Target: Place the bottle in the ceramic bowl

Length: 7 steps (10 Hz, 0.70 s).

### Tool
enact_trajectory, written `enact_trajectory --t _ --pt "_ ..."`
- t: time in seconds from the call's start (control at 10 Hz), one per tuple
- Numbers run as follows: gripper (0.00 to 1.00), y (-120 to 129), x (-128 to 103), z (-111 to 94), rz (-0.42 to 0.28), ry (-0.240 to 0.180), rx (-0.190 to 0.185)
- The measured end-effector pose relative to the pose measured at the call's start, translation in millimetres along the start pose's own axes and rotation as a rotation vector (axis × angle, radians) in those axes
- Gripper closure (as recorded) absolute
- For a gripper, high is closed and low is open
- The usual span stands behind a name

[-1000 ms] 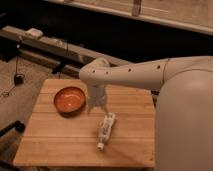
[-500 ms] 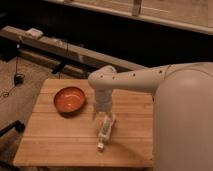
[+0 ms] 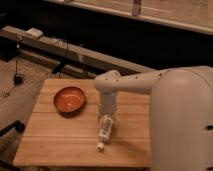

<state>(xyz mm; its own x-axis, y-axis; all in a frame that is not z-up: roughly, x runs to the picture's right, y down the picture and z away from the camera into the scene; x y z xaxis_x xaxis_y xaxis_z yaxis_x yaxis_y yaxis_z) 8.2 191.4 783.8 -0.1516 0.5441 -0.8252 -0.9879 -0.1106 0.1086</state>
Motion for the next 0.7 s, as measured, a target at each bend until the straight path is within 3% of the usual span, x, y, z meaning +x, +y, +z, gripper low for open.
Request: enact_trajectory --t 0.6,0.7 --pt "0.36 -0.5 -20.2 28.2 -0.005 0.080 0.008" --pt "0.39 -0.4 -21.8 31.2 -0.006 0.091 0.003"
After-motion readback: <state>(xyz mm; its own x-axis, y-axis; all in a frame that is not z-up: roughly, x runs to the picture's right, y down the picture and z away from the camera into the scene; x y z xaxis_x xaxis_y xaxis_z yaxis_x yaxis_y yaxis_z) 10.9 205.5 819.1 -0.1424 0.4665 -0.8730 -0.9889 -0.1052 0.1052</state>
